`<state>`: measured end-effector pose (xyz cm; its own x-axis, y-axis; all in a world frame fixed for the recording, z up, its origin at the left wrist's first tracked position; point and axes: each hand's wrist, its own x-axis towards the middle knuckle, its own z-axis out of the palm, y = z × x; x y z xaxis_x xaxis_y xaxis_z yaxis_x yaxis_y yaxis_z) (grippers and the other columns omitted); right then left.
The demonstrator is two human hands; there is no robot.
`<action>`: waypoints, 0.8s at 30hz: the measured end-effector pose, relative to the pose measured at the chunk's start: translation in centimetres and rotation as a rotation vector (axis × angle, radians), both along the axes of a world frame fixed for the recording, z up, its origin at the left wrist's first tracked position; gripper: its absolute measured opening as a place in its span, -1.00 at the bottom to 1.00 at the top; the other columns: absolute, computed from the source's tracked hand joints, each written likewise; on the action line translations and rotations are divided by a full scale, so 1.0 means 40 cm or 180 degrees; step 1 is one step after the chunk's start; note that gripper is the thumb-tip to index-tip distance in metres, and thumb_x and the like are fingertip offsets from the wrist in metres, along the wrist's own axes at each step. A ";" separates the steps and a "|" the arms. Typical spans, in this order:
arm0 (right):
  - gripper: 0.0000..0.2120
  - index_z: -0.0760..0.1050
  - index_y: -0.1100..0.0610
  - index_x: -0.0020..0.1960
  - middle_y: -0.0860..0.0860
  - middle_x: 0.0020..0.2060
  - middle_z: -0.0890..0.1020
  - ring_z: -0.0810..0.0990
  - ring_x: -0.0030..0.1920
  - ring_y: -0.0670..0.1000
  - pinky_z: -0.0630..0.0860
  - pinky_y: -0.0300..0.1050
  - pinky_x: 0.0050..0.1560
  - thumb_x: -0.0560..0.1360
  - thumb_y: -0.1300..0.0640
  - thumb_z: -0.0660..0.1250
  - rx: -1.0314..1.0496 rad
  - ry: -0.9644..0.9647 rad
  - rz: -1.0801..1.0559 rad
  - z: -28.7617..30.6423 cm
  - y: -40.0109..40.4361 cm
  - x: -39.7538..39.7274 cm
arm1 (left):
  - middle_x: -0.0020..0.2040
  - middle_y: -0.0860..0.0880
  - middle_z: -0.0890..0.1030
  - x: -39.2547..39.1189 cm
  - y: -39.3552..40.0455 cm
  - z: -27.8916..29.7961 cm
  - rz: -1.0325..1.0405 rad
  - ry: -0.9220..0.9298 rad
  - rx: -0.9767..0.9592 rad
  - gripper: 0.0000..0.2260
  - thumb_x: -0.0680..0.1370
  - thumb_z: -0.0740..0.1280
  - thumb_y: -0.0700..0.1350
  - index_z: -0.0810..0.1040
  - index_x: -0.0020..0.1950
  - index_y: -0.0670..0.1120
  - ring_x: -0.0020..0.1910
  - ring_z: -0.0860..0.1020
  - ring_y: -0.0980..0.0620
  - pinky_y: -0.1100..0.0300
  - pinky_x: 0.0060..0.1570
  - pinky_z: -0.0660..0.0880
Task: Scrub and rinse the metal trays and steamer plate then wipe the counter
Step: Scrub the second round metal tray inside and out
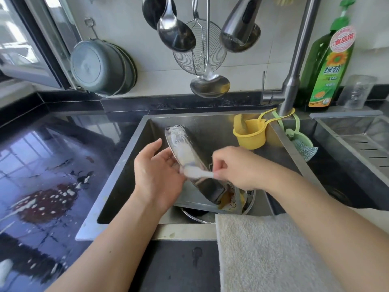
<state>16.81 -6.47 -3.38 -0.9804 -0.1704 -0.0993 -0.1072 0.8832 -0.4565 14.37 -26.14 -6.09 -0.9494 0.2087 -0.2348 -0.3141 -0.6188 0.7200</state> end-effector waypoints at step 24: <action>-0.58 0.39 0.12 0.48 0.10 -0.08 0.56 0.51 -0.23 0.06 0.44 -0.05 -0.34 0.66 0.29 0.07 0.0050 0.0535 -0.1340 0.074 0.071 -0.033 | 0.18 -0.01 0.69 0.050 0.060 -0.018 -0.1262 0.2020 -0.2818 -0.60 0.62 0.27 -0.45 0.62 0.31 -0.05 0.13 0.70 0.02 -0.04 0.18 0.65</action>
<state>15.50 -3.64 -0.42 -0.9667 0.2467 0.0679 0.1911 0.8725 -0.4497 16.38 -23.73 -6.80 -0.8536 0.5187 0.0476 0.1997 0.2414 0.9497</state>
